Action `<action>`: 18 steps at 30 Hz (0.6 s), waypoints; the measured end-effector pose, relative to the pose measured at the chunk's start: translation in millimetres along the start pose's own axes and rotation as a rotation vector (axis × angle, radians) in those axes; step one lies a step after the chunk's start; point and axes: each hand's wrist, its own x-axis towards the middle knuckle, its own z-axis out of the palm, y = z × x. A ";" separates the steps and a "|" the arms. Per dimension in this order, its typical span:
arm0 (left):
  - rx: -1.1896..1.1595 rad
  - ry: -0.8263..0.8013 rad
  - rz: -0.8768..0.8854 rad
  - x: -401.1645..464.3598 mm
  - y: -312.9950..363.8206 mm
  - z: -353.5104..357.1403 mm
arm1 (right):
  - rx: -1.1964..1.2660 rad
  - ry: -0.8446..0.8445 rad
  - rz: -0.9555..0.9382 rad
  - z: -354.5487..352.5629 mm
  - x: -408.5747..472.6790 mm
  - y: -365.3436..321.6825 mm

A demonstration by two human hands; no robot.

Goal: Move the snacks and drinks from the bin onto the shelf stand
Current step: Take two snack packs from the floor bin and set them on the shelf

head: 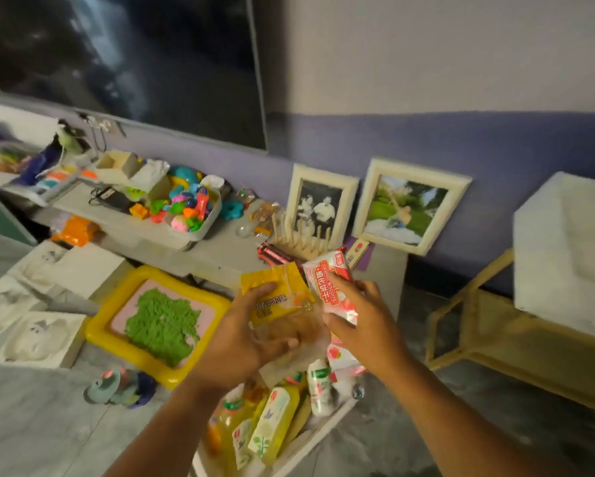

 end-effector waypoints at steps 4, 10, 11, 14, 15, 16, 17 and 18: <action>0.050 -0.143 0.168 23.9 76.5 36.3 | -0.028 0.182 0.029 -86.0 -19.9 1.3; 0.047 -0.365 0.368 47.1 196.7 156.8 | -0.092 0.433 0.139 -234.0 -86.1 46.5; 0.045 -0.398 0.388 47.8 214.9 182.5 | -0.091 0.479 0.159 -258.1 -101.6 57.8; 0.017 -0.503 0.435 42.7 265.7 264.8 | -0.074 0.595 0.247 -328.9 -154.1 89.0; 0.015 -0.542 0.451 39.3 281.8 292.1 | -0.069 0.630 0.275 -351.0 -172.4 100.0; 0.013 -0.584 0.461 34.8 297.7 320.0 | -0.071 0.663 0.302 -372.3 -190.9 111.7; 0.005 -0.618 0.467 29.4 312.6 347.4 | -0.078 0.686 0.336 -393.2 -209.0 123.0; 0.003 -0.649 0.473 23.6 326.7 373.6 | -0.081 0.704 0.370 -412.6 -226.7 134.2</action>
